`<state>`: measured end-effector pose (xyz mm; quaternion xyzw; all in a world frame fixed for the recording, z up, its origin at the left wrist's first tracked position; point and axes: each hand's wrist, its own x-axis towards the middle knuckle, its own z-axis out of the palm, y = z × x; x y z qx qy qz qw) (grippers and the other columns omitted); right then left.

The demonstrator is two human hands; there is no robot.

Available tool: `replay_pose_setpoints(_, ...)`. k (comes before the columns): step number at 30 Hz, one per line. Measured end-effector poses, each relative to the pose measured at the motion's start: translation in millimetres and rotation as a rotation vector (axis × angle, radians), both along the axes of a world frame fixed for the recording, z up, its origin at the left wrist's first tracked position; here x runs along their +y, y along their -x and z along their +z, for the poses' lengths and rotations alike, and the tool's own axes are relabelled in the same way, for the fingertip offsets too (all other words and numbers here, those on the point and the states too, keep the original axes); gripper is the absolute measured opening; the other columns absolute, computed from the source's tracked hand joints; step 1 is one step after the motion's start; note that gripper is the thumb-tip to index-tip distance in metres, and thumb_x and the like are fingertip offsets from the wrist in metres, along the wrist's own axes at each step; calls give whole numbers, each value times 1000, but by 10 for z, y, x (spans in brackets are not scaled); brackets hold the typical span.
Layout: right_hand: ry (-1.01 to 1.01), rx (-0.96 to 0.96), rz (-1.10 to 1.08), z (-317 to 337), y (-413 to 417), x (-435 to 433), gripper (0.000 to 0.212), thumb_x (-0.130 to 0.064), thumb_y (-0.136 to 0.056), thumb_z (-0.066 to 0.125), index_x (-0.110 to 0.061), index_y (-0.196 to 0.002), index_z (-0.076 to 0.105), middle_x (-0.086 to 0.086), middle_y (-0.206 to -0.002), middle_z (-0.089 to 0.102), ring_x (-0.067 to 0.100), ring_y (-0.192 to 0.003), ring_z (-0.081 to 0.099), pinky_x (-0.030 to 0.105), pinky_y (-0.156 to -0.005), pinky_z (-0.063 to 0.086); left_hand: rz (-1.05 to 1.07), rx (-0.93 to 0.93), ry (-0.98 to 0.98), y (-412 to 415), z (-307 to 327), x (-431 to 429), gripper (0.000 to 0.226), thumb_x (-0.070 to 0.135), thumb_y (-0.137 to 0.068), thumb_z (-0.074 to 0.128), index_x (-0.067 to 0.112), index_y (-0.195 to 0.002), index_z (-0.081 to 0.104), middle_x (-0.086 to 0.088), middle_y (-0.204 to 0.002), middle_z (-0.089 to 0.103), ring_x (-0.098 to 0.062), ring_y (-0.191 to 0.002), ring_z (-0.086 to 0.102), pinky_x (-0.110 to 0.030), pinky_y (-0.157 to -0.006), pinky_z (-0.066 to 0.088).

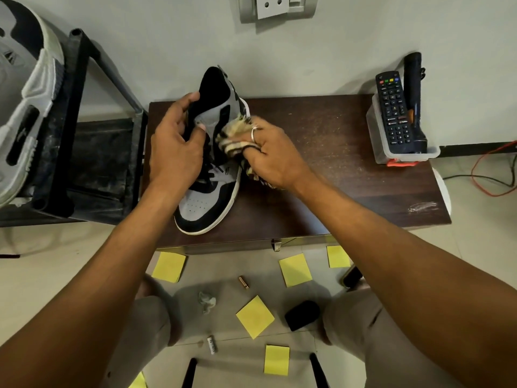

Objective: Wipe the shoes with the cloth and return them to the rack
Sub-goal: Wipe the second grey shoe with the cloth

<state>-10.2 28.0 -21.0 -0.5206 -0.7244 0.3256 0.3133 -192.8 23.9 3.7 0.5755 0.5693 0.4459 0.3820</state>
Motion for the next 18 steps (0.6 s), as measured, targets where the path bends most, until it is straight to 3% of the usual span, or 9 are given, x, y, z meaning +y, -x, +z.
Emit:
replay_pose_setpoints(2,-19,54,-46,4,76,-29,46,-9,-92,52,-19,-135,66,1,-138,53,14,-115,61,31,-104,50,1,0,0,9,-8,6,47,7,-102,57,22,-145,52,8,-142,60,1,-131,54,-28,-110,47)
replay_pose_setpoints(5,45,-152,46,-58,215,-71,47,-13,-96,53,-22,-142,59,4,-142,46,23,-121,57,42,-107,49,10,13,-2,6,-31,5,49,3,-101,56,21,-146,51,8,-143,59,1,-131,54,-27,-109,48)
replay_pose_setpoints(7,48,-242,94,-64,193,-76,40,-16,-96,53,-19,-133,67,3,-136,50,25,-115,59,43,-100,52,6,20,1,-3,-34,0,50,1,-100,55,20,-146,51,8,-144,59,1,-131,54,-26,-110,47)
replay_pose_setpoints(11,104,-219,177,-16,54,-57,26,-19,-91,52,-8,-91,75,2,-112,62,23,-92,65,46,-83,55,5,17,13,-3,-4,-6,50,0,-99,56,20,-145,51,8,-141,60,2,-130,55,-27,-110,47)
replay_pose_setpoints(13,182,-127,142,-43,-20,-60,25,-17,-90,54,-10,-92,78,0,-109,67,19,-93,67,44,-87,55,11,-7,17,1,14,6,48,1,-100,57,21,-143,52,8,-139,62,2,-128,57,-27,-108,49)
replay_pose_setpoints(16,115,82,-95,-22,-101,-39,27,-9,-94,58,-16,-111,78,-1,-118,67,15,-100,66,29,-90,55,42,-27,30,30,18,39,45,5,-100,58,31,-136,54,6,-135,66,-1,-124,61,-29,-105,52)
replay_pose_setpoints(18,57,176,-271,21,-99,16,35,-8,-95,54,-16,-123,72,0,-122,60,8,-97,62,14,-80,51,53,-39,31,50,-1,51,44,6,-99,59,34,-133,54,3,-133,67,-4,-123,62,-34,-106,52)
